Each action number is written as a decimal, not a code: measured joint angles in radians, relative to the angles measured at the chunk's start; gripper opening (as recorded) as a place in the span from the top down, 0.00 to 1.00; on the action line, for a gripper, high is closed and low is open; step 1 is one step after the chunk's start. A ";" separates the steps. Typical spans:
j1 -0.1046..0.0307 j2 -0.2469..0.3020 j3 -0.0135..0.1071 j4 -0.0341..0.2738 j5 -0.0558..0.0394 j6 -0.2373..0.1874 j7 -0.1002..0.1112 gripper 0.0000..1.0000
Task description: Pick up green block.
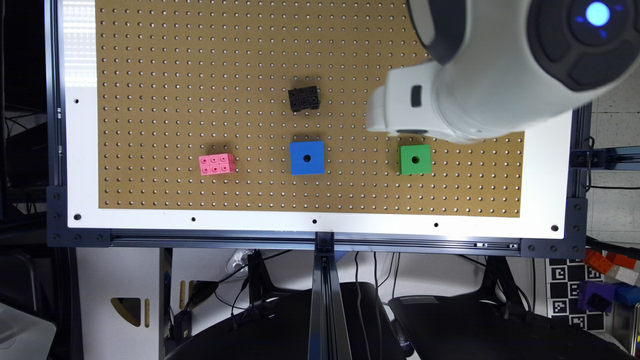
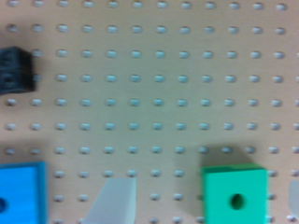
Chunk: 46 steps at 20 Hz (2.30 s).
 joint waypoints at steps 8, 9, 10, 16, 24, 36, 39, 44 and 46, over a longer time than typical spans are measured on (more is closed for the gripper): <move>-0.004 0.055 -0.001 0.061 -0.0030 -0.003 0.000 0.00; -0.004 0.055 -0.001 0.061 -0.0030 -0.003 0.000 0.00; -0.004 0.056 -0.001 0.061 -0.0030 -0.003 0.000 0.00; -0.004 0.133 -0.003 0.060 -0.0112 0.049 0.000 0.00; -0.004 0.177 -0.004 0.063 -0.0142 0.077 0.000 0.00; 0.001 0.239 -0.007 0.078 -0.0264 0.141 0.000 0.00; 0.003 0.239 -0.004 0.080 -0.0264 0.141 0.001 0.00; 0.009 0.242 0.004 0.087 -0.0264 0.141 0.005 0.00; 0.013 0.242 0.007 0.088 -0.0264 0.141 0.009 0.00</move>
